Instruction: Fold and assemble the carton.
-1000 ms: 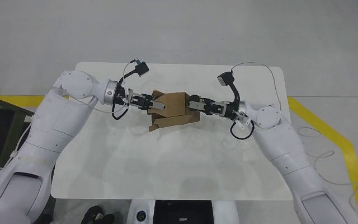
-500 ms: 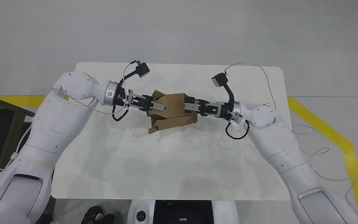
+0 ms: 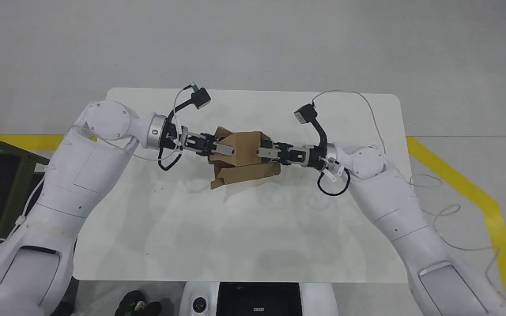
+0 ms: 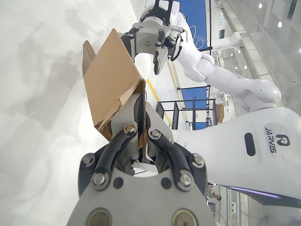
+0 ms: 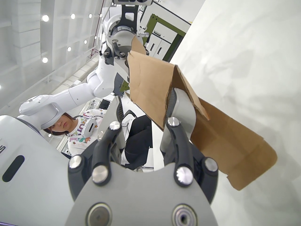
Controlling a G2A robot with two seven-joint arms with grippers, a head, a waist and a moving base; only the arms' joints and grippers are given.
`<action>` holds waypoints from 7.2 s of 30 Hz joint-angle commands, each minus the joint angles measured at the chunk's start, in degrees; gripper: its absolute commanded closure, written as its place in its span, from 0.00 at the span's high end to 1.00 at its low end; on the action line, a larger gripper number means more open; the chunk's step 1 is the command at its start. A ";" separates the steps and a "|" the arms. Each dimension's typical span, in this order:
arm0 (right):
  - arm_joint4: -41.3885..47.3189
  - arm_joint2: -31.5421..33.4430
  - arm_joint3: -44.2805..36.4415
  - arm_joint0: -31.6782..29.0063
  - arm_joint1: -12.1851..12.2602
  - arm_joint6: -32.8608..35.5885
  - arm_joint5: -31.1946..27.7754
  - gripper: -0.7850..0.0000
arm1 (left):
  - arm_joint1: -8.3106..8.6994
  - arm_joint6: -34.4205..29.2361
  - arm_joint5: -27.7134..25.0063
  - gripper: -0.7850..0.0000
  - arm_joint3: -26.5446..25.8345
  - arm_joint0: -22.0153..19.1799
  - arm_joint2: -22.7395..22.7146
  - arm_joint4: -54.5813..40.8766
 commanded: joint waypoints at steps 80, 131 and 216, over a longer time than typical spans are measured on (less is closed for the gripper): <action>2.07 -0.10 -0.52 1.50 -1.28 2.59 2.56 0.42 | -1.73 -2.03 -0.10 0.00 2.99 0.08 -1.14 -0.86; -1.04 -1.86 3.67 3.93 -3.31 0.55 2.57 0.00 | -2.05 -6.71 7.95 1.00 3.36 1.35 -5.00 -12.66; -3.27 0.53 -1.54 -1.45 -3.56 -2.31 1.92 0.00 | -3.11 -2.33 7.91 1.00 2.16 2.02 -6.07 -4.48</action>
